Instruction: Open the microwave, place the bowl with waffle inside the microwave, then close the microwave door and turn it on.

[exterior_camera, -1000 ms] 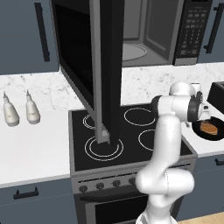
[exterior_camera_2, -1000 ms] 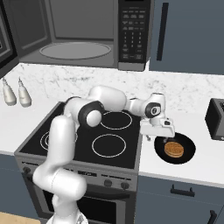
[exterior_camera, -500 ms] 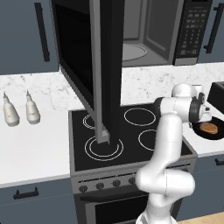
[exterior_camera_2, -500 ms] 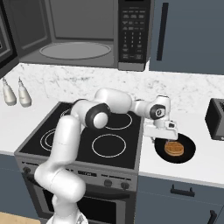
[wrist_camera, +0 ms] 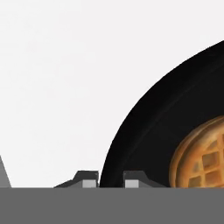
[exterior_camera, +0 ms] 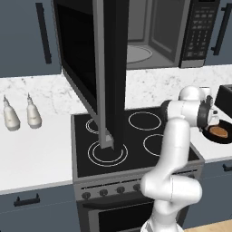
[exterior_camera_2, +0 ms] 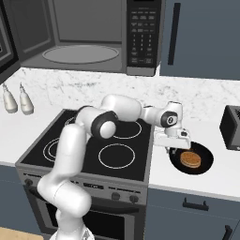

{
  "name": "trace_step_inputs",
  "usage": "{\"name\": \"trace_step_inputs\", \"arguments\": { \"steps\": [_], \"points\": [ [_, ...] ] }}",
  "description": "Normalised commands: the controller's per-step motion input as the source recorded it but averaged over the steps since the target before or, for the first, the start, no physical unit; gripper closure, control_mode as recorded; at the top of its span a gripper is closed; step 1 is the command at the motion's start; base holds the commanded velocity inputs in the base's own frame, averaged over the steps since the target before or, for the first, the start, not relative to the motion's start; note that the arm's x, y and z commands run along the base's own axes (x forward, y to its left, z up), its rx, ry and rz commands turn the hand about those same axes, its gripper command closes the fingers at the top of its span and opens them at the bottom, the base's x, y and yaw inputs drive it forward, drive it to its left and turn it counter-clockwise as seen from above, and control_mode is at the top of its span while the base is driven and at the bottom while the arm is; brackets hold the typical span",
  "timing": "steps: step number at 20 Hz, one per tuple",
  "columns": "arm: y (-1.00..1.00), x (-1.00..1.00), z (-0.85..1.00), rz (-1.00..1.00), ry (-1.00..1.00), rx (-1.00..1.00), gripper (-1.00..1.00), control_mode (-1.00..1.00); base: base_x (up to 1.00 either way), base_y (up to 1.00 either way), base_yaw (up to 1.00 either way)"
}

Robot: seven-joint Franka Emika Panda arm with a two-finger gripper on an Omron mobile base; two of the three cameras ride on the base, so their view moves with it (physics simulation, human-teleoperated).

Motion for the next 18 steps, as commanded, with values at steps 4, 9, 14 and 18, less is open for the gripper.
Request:
{"name": "trace_step_inputs", "arguments": {
  "steps": [4,9,14,18],
  "points": [
    [0.29,-0.54,0.19,0.29,-0.17,0.0,1.0,-1.0,0.0,0.0,0.0],
    [0.57,-0.85,0.9,0.5,-0.21,-0.06,1.0,-1.0,0.0,0.0,0.0],
    [0.48,-0.57,1.0,0.54,-0.32,-0.04,1.0,-1.0,0.0,0.0,0.0],
    [0.26,-0.74,1.0,0.57,-0.3,0.0,1.0,-1.0,0.0,0.0,0.0]
  ]
}}
